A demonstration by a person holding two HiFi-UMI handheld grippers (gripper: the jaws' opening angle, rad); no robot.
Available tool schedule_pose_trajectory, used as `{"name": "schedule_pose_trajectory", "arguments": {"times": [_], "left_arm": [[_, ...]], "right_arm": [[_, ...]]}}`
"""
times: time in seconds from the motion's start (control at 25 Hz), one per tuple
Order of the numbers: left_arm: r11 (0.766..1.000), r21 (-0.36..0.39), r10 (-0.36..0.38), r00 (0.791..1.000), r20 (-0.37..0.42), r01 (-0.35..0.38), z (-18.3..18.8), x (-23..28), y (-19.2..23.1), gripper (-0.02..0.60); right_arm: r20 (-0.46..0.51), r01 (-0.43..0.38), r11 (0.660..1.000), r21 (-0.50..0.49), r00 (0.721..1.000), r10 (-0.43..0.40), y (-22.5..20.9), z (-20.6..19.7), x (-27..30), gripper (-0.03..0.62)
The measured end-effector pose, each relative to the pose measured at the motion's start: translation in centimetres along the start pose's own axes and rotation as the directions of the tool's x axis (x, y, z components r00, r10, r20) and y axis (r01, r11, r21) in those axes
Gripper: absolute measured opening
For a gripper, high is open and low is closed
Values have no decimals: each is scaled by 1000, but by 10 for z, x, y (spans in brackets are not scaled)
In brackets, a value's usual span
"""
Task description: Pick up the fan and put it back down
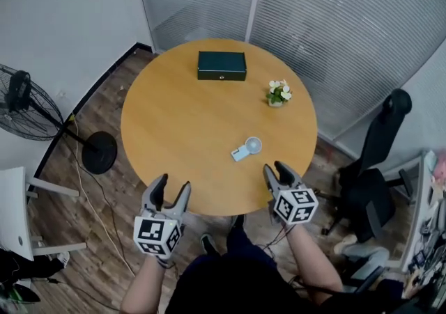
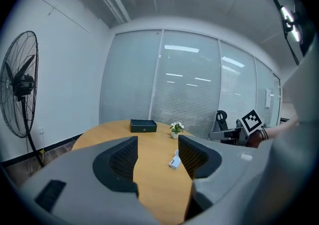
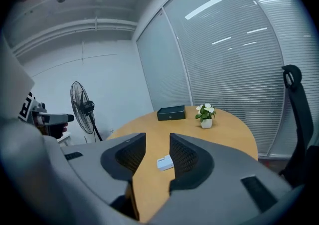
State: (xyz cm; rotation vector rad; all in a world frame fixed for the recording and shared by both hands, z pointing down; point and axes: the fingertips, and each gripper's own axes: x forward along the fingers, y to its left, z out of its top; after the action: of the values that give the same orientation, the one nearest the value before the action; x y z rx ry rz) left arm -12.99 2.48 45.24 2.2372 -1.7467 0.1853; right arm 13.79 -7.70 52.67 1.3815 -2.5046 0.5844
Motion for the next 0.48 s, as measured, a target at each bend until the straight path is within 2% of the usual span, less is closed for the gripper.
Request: {"name": "schedule_pose_trajectory", "arguments": {"times": [0.12,0.24,0.36,0.48], "left_arm": [[1000,2,31,999,-22,-31,4,25,0,252],[998,5,61,997,-46,-61,5,51,0,252],[996,6,88,994,-71,-88,4,76,-2,252],[995,4,99,991,-95,-99,-1,100,-6,252]], "right_arm": [[-39,-25,997,-67,999,22,-26,4,30,169],[-102,-93,981,-172,992,76,-41,0,58,189],[-209,-215,936,-279,965,159,-44,-17,84,198],[-300,-322,869,-377,930,214,-49,-34,107,212]]}}
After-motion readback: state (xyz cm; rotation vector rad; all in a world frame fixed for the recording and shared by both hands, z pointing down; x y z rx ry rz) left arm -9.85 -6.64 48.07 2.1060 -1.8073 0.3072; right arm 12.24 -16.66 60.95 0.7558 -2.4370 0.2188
